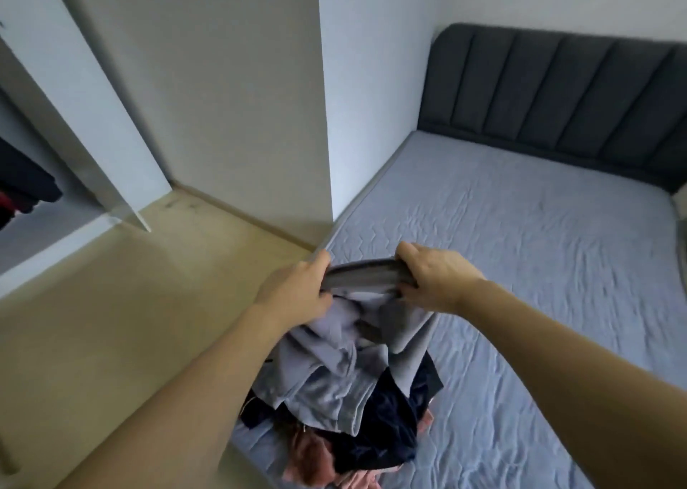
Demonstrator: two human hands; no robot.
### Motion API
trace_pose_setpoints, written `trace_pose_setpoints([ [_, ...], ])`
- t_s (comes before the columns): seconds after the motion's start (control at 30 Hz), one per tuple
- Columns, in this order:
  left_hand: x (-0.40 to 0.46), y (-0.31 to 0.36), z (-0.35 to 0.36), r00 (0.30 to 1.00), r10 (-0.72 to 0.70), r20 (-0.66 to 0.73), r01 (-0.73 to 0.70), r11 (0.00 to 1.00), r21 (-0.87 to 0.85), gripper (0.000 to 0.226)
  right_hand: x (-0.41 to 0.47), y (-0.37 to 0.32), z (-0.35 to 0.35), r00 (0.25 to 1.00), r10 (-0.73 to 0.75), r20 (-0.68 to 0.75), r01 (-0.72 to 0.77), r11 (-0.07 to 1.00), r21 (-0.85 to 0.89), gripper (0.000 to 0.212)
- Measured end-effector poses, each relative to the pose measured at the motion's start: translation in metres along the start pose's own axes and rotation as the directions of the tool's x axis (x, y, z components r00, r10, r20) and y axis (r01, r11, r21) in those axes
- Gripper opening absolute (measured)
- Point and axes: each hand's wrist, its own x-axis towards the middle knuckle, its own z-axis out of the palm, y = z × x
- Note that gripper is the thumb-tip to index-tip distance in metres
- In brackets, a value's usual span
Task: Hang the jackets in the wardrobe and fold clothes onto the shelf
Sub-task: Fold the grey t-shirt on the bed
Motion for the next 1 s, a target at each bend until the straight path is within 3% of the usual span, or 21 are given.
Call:
trace_pose_setpoints([
  [0.1, 0.001, 0.049, -0.036, 0.996, -0.081, 0.037, 0.084, 0.99, -0.113, 0.015, -0.025, 0.015, -0.05, 0.987, 0.158, 0.026, -0.156, 0.986, -0.064, 0.019],
  [0.2, -0.004, 0.113, -0.055, 0.993, -0.106, 0.045, 0.115, 0.947, -0.301, 0.023, -0.074, 0.043, -0.079, 0.926, 0.377, 0.02, -0.375, 0.924, -0.073, 0.018],
  [0.27, -0.012, 0.156, -0.058, 0.986, -0.127, 0.108, 0.158, 0.92, -0.359, 0.023, -0.119, 0.074, -0.087, 0.845, 0.535, -0.016, -0.535, 0.845, 0.005, 0.02],
  [0.37, -0.033, 0.227, -0.046, 0.953, -0.149, 0.264, 0.222, 0.937, -0.27, 0.024, -0.201, 0.128, -0.089, 0.697, 0.716, -0.039, -0.688, 0.682, 0.247, 0.025],
  [0.47, -0.062, 0.306, -0.017, 0.884, -0.182, 0.43, 0.315, 0.913, -0.261, 0.014, -0.276, 0.177, -0.092, 0.593, 0.805, -0.018, -0.673, 0.509, 0.537, 0.031],
  [0.6, -0.087, 0.406, 0.02, 0.818, -0.093, 0.568, 0.432, 0.752, -0.498, 0.017, -0.354, 0.236, -0.117, 0.423, 0.905, -0.056, -0.582, 0.318, 0.748, 0.031],
  [0.67, -0.089, 0.448, 0.031, 0.814, -0.026, 0.581, 0.454, 0.653, -0.607, 0.024, -0.379, 0.266, -0.14, 0.37, 0.924, -0.098, -0.537, 0.299, 0.788, 0.03],
  [0.83, -0.081, 0.494, 0.055, 0.808, 0.041, 0.588, 0.525, 0.403, -0.749, 0.032, -0.372, 0.306, -0.167, 0.404, 0.894, -0.195, -0.475, 0.387, 0.79, 0.034],
  [1.0, -0.077, 0.464, 0.138, 0.721, -0.062, 0.69, 0.683, 0.234, -0.692, 0.032, -0.316, 0.308, -0.103, 0.578, 0.789, -0.208, -0.481, 0.535, 0.695, 0.037],
])
